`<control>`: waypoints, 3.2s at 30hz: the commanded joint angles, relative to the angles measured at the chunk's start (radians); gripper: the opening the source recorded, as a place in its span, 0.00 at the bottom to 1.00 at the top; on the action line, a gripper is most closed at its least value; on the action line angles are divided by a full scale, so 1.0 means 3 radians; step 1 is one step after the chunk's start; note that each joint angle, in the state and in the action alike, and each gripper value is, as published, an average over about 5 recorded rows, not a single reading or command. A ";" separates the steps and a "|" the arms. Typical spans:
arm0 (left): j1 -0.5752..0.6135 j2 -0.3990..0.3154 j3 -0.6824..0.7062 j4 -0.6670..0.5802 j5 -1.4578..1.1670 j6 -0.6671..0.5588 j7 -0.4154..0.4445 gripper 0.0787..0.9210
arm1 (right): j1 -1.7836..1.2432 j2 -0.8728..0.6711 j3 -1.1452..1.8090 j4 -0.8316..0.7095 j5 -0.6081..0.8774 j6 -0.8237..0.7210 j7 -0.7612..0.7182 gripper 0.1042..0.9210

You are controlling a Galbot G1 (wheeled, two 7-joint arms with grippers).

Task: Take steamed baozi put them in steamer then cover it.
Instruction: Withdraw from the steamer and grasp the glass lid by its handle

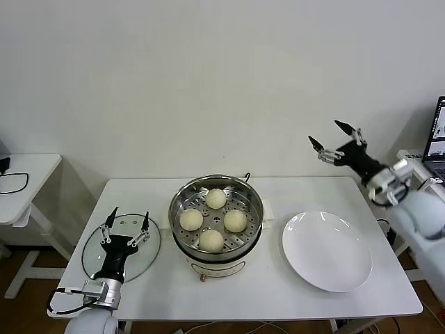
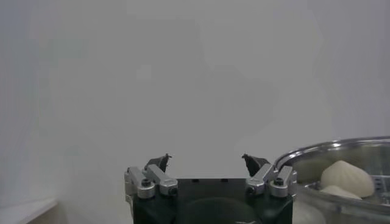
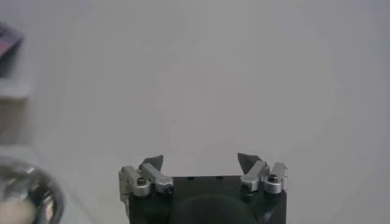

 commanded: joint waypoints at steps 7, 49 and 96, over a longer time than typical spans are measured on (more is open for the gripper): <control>0.0021 0.0021 0.0088 0.0043 0.0043 -0.0118 -0.0004 0.88 | -0.1832 0.1531 0.0881 0.0638 -0.0845 0.0949 0.0787 0.88; -0.0207 0.0542 -0.0690 0.1832 0.4953 -0.1656 -0.1482 0.88 | -0.2026 0.2105 0.0619 0.0146 -0.1086 0.1342 0.0803 0.88; -0.1078 0.0589 -0.0441 0.2376 0.4967 -0.1055 -0.1416 0.88 | -0.2002 0.2108 0.0619 -0.0013 -0.1195 0.1461 0.0758 0.88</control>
